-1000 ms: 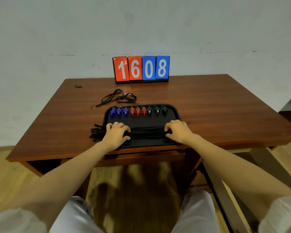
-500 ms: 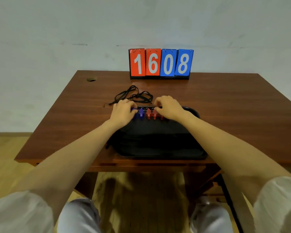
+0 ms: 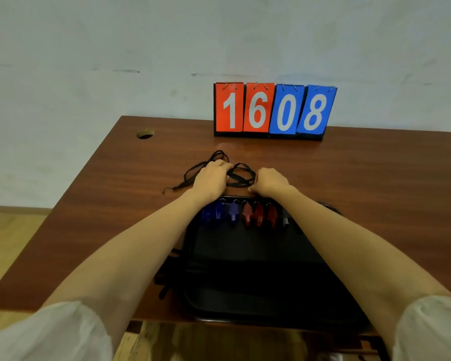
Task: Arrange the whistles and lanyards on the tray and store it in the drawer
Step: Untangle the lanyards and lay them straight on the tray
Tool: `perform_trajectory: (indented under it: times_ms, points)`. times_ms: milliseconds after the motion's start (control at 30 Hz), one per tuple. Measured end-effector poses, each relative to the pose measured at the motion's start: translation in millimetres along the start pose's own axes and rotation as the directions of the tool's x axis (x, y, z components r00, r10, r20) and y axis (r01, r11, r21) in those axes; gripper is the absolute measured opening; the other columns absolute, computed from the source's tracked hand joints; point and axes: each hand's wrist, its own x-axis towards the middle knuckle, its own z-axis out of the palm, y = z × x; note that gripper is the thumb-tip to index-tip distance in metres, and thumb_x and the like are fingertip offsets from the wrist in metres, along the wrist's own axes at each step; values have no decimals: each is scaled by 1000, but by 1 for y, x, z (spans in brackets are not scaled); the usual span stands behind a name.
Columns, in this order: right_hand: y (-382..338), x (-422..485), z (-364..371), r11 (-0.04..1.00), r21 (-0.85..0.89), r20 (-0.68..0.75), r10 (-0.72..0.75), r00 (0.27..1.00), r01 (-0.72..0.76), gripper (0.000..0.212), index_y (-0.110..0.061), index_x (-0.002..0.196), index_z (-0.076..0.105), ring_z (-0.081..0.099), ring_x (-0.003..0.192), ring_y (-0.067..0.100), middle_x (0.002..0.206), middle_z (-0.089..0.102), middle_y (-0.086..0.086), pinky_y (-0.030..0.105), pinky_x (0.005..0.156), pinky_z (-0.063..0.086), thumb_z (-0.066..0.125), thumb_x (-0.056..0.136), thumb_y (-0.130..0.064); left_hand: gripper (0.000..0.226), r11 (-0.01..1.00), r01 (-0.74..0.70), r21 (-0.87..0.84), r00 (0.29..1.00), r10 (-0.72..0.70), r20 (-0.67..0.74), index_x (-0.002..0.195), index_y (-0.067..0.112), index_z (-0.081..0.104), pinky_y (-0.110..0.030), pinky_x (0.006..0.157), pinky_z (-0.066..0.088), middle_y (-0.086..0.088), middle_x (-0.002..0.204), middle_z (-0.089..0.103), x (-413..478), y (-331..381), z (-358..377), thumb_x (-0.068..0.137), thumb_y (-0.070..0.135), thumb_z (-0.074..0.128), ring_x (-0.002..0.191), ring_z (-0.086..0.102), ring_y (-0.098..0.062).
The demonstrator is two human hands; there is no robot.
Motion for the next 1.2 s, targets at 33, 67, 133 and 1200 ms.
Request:
perform_trajectory:
  times_ms: [33, 67, 133, 1200]
  points:
    - [2, 2, 2, 1000, 12, 4, 2, 1000, -2, 27, -9, 102, 59, 63, 90, 27, 97, 64, 8, 36, 75, 52, 64, 87, -32, 43, 999, -22, 37, 1000, 21, 19, 137, 16, 46, -44, 102, 40, -7, 139, 47, 4, 1, 3, 95, 10, 46, 127, 42, -28]
    - [4, 4, 3, 1000, 16, 7, -9, 1000, 9, 24, -9, 102, 58, 62, 90, 27, 99, 64, 9, 36, 75, 51, 61, 90, -29, 43, 996, -44, 77, 998, 41, 39, 138, 17, 45, -44, 101, 38, -7, 141, 46, 7, 3, 6, 95, 12, 46, 128, 41, -28]
    - [7, 4, 3, 998, 18, -3, -59, 998, 59, 17, -9, 100, 55, 59, 88, 28, 99, 62, 10, 37, 73, 49, 53, 95, -25, 44, 989, -82, 126, 995, 75, 64, 139, 19, 43, -43, 100, 35, -6, 143, 44, 11, 9, 10, 96, 18, 48, 128, 39, -29]
    - [67, -213, -200, 863, 190, -922, -7, 387, 468, 18, -10, 107, 55, 62, 89, 25, 96, 66, 7, 39, 75, 50, 39, 99, -14, 30, 995, 68, -68, 860, -93, -502, 112, 7, 65, -40, 83, 44, -16, 104, 65, -84, 88, -189, 100, 19, 40, 96, 59, -34]
